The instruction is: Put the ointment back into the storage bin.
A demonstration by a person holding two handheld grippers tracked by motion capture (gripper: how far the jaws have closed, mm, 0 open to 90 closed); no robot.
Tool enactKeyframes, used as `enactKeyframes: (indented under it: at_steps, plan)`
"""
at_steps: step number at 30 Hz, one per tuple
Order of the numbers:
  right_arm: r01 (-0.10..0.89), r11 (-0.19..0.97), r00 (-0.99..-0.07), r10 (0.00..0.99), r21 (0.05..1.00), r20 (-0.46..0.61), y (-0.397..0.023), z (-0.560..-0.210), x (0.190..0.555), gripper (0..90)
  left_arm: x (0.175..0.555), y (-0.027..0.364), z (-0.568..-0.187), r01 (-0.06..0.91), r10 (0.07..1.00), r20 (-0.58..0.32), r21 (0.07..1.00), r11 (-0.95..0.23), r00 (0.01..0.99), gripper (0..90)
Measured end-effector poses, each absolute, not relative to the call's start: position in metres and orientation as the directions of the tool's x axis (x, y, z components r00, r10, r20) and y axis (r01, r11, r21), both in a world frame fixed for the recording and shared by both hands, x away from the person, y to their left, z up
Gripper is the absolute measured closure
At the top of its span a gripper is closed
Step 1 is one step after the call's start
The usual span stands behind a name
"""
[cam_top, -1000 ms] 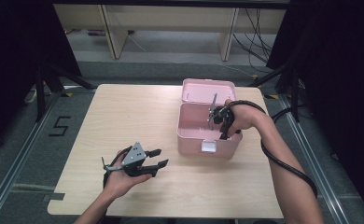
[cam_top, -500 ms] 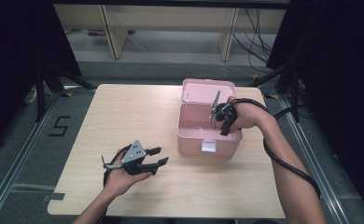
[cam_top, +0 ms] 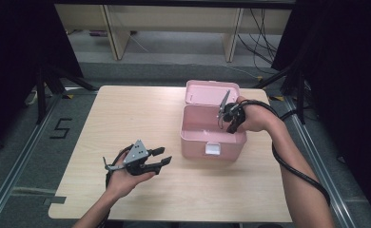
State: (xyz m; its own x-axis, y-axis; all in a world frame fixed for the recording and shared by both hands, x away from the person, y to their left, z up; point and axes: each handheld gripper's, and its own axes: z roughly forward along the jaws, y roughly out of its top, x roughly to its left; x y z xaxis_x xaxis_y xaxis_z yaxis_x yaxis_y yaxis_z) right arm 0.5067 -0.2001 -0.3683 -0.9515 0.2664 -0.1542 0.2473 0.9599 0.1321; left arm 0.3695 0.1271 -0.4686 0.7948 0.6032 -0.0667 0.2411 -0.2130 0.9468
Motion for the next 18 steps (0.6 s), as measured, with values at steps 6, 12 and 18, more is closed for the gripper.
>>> enactKeyframes:
  at_steps: [6, 12, 18]
  plan:
    - [0.281, 0.949, -0.941, 0.301, 0.141, -0.152, -0.204, -0.368, 0.504, 90.0, 0.372, 0.127, -0.464, 0.245, 0.615, -0.068, 0.947, -0.209, 0.786, 56.5]
    - [0.303, 0.934, -0.927, 0.335, 0.19, -0.171, -0.21, -0.364, 0.5, 90.0, 0.376, 0.125, -0.458, 0.245, 0.62, -0.08, 0.952, -0.186, 0.781, 58.3]
    - [0.327, 0.911, -0.912, 0.374, 0.253, -0.167, -0.215, -0.358, 0.493, 90.0, 0.383, 0.121, -0.452, 0.25, 0.618, -0.103, 0.956, -0.156, 0.779, 59.1]
